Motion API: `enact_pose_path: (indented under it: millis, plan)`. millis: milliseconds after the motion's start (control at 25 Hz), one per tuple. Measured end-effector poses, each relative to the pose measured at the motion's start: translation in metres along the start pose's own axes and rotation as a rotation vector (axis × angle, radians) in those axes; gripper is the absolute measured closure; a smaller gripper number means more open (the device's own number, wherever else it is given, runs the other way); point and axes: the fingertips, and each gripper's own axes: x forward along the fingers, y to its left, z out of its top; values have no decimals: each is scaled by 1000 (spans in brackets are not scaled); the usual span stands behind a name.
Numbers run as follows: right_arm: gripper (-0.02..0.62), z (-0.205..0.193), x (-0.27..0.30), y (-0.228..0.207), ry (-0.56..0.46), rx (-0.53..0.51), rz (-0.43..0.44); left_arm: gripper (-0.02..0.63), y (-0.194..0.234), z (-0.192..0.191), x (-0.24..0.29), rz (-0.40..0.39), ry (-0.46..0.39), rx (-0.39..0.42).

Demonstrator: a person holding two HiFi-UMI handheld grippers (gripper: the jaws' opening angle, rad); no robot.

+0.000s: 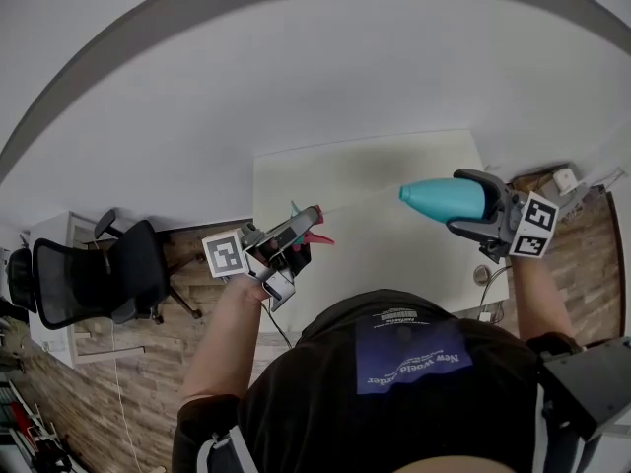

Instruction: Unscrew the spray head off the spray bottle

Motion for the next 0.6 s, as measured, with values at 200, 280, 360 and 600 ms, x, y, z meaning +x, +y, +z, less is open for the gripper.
enact_pose_path:
  millis: [200,280,360,600]
  plan:
    - [176,3,3,-7,-12,67,-50,469,-7,21,-10,11,-72,61]
    - [176,1,-9,-7,-23,92,-61,469,-10,15,-5,18,-94,91]
    - [176,1,-8,-10,-38,123,-71,469,-10,18,-6,31,-112,125]
    - [176,6,21,-23,-96,238,-106,469,-4,46,-28,84,-151,253]
